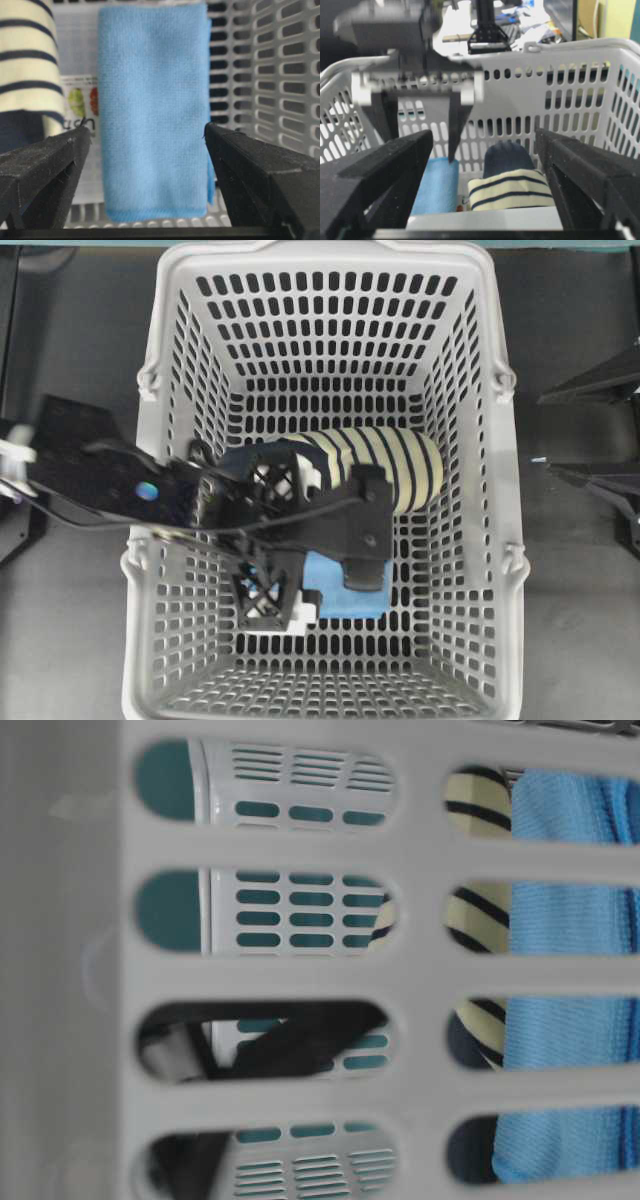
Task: Pick up the blue cloth from the shopping basket with the left arm.
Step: 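Lower the open left gripper into the basket onto the light-blue cloth, then close the left gripper on the light-blue cloth's edge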
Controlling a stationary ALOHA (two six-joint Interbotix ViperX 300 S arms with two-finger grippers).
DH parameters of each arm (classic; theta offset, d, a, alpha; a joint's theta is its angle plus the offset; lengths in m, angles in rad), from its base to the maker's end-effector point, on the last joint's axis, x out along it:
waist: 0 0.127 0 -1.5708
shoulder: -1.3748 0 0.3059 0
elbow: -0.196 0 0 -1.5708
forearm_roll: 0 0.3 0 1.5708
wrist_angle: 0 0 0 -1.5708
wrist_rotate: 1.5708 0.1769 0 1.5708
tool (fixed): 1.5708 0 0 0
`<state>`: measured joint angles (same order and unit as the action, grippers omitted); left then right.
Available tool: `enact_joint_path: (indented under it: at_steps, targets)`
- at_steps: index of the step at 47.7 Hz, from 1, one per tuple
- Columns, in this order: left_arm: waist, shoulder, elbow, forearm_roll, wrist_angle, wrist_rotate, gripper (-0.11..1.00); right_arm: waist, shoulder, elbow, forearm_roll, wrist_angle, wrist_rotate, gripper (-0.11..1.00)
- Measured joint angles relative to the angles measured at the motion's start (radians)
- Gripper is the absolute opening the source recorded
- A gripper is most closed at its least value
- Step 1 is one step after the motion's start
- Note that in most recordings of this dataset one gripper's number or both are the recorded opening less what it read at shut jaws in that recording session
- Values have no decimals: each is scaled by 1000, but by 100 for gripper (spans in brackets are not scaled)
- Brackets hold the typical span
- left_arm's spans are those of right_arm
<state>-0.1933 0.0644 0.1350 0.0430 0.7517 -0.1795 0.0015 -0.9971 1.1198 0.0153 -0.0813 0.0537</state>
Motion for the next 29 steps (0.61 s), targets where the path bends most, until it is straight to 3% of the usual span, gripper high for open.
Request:
enact_joint_path:
  at_steps: [29]
  targets:
    - [-2, 129, 34, 0, -58, -26, 90, 0, -5, 2, 2, 2, 0, 80]
